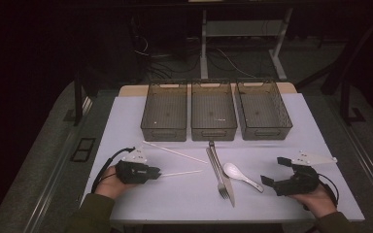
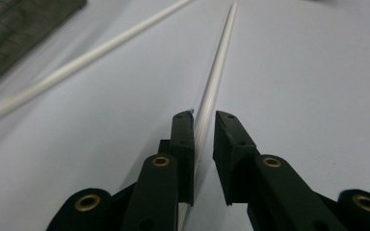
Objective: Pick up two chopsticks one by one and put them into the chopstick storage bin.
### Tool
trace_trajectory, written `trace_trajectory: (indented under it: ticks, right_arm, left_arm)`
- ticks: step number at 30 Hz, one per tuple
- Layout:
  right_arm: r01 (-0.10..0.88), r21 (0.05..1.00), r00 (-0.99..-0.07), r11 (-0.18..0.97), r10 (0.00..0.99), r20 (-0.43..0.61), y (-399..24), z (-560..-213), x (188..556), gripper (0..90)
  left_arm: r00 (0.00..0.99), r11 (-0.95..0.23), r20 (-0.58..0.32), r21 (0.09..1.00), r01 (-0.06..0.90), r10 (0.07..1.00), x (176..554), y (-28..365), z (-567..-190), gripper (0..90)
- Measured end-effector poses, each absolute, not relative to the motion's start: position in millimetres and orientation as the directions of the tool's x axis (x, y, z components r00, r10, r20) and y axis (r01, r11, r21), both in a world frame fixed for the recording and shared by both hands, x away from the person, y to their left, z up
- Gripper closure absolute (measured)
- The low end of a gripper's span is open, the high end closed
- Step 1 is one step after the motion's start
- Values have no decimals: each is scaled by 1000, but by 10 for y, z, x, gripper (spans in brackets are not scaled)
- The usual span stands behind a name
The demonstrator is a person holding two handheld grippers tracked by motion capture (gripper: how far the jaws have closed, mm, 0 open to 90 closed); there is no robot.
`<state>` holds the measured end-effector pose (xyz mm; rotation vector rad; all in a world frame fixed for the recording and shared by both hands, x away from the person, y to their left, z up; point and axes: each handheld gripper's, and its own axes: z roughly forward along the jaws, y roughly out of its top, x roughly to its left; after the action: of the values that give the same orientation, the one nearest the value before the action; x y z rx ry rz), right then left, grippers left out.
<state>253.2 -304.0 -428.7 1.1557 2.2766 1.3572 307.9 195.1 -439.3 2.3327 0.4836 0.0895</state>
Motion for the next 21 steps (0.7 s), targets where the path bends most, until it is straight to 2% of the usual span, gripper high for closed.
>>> trace_trajectory:
  ticks: [13, 21]
  right_arm:
    - [494, 826, -668, 271, 726, 161, -3026, -4294, 2524, 14]
    - [444, 833, -726, 330, 678, 119, -2935, -4339, 2487, 14]
  left_arm:
    - [938, -674, -75, 676, 297, 338, 3078, 1923, -4440, 819]
    - [933, -654, -102, 686, 318, 346, 3073, 1937, -4441, 831]
